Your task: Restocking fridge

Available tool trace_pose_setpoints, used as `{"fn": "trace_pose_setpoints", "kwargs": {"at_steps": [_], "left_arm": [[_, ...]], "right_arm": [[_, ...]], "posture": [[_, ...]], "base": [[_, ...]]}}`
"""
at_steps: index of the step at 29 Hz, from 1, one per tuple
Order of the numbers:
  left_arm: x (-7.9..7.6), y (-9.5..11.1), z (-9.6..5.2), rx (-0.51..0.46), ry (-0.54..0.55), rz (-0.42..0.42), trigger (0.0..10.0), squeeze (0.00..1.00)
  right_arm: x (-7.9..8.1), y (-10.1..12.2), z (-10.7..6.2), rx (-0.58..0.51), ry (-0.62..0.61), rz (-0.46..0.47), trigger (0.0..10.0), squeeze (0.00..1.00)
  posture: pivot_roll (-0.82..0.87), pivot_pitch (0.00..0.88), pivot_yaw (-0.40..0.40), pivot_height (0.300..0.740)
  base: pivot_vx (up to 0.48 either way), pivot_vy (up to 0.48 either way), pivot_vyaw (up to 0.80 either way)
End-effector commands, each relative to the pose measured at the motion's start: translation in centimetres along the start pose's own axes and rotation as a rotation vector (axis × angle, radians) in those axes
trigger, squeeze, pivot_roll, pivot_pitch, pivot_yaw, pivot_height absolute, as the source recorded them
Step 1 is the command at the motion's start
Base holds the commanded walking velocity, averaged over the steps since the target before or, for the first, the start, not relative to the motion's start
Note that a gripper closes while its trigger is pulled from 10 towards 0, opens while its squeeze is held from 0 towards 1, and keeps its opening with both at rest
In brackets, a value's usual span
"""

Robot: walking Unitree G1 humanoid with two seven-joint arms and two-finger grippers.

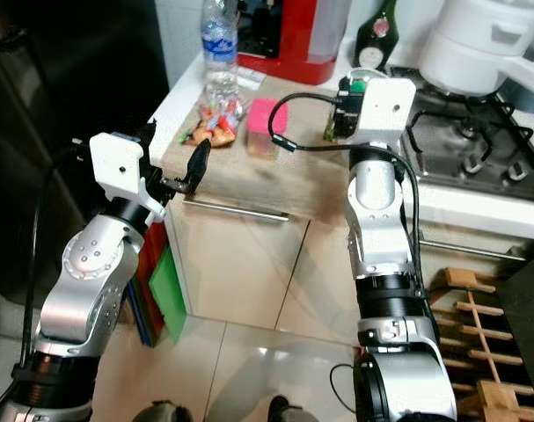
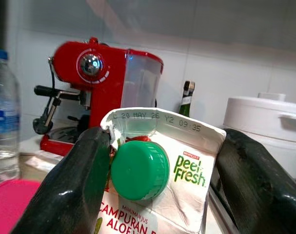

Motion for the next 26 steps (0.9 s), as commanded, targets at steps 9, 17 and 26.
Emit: {"fn": "trace_pose_setpoints", "kwargs": {"at_steps": [9,17,26], "left_arm": [[-0.57,0.15,0.15,-0.016,-0.023,0.009,10.0,0.00],[-0.65,0.19,0.17,-0.022,-0.028,0.009,10.0,0.00],[-0.72,0.18,0.18,-0.025,-0.034,0.010,10.0,0.00]], "right_arm": [[-0.67,-0.23,-0.06,0.012,-0.016,-0.006,10.0,0.00],[-0.70,-0.39,-0.11,0.017,-0.015,-0.011,10.0,0.00],[-0.68,-0.57,-0.24,0.021,-0.014,-0.010,10.0,0.00]], "posture": [[-0.02,0.000,-0.021,0.740],[-0.02,0.000,-0.022,0.740],[-0.02,0.000,-0.019,0.740]], "base": [[-0.272,0.000,0.00],[-0.272,0.000,0.00],[-0.273,0.000,0.00]]}}
Point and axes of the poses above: a point about 5 cm out from each wrist's last joint towards the gripper, its own z axis pointing out of the wrist towards the gripper, its own y axis along the axis of the wrist's last joint, x = y × z, the point moved 1 cm from there along z, pointing out of the wrist towards the gripper, and after that the axes turned 7 degrees about z, right-handed, at the moved point
